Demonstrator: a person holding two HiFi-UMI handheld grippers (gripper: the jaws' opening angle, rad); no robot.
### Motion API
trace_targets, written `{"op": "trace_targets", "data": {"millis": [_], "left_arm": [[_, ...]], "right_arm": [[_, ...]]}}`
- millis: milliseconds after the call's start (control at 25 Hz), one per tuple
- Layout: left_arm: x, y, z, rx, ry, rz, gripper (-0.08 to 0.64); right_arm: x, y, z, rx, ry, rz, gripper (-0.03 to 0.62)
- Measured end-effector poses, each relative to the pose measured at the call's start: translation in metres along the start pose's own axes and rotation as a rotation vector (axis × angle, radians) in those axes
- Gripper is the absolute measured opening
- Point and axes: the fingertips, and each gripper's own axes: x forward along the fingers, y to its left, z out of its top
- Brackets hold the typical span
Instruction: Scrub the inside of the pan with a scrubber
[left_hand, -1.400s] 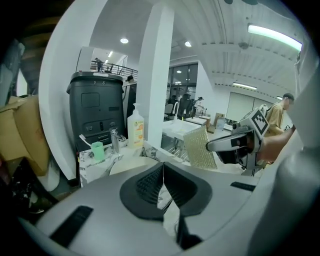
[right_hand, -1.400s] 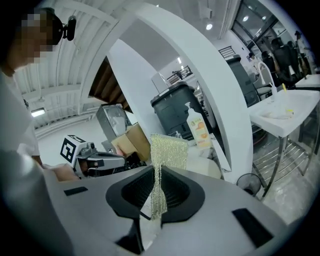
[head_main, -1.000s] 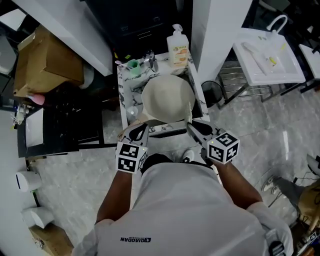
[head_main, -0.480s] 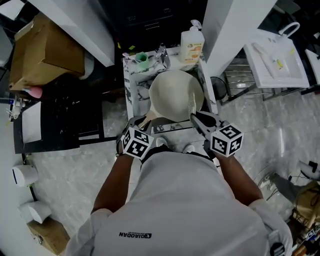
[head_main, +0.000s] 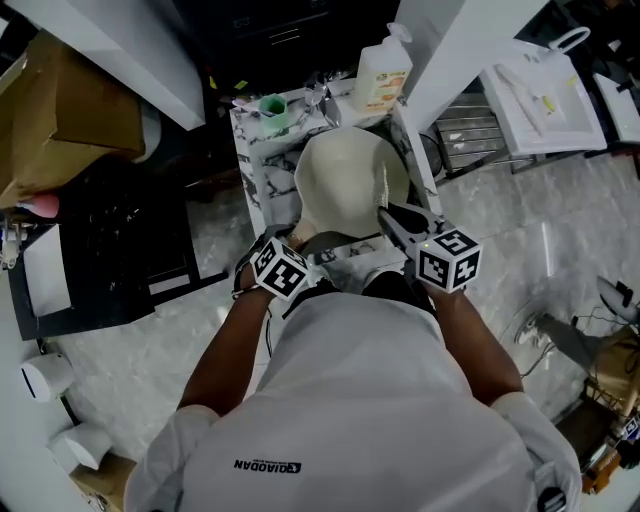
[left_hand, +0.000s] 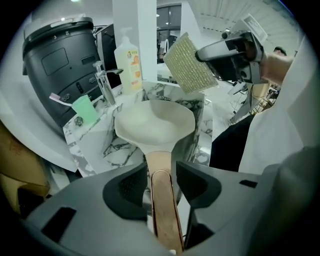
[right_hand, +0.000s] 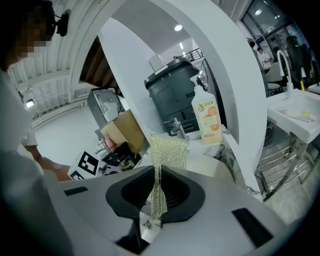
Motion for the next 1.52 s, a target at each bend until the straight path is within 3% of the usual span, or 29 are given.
{"op": "trace_targets", "data": {"millis": [440,640,800,1080,1200,1360,1520], "left_arm": [[0.028,0.006,-0.009,-0.038,0.058,-0.032,0.179],[0.031,0.005,-0.009,-0.123,0.032,-0.044,0.179],[0.031,0.006,-0.011,-0.175,0.03,-0.066,0.179],[0.036,0.006,-0.012,-0.179,0.059,-0.051,0.179],[0.037,0.007,-0.013,-0.189,0.058,-0.066,0.181],[0.037,0.006,-0.013,-0.19,0.059,-0.07,0.181],[0.039,0.009,-0.014,-0.187,0.06,-0.06,0.181]], "right_arm": [[0.06,-0.027,-0.005,-0.044,0.112,0.033,0.061],[0.09,-0.04,-0.017,-0.083,0.207,0.092,0.061],[0.125,-0.066,-0.016,-0.057,0.239,0.083,0.061],[0.18,-0.107,-0.01,-0.039,0.253,0.009,0.063],[0.201,-0.119,-0.011,-0.1,0.252,-0.025,0.063],[0.228,-0.122,-0.029,-0.252,0.312,-0.043,0.062],[0.257,-0.123,-0.041,-0.301,0.355,-0.044,0.062]]}}
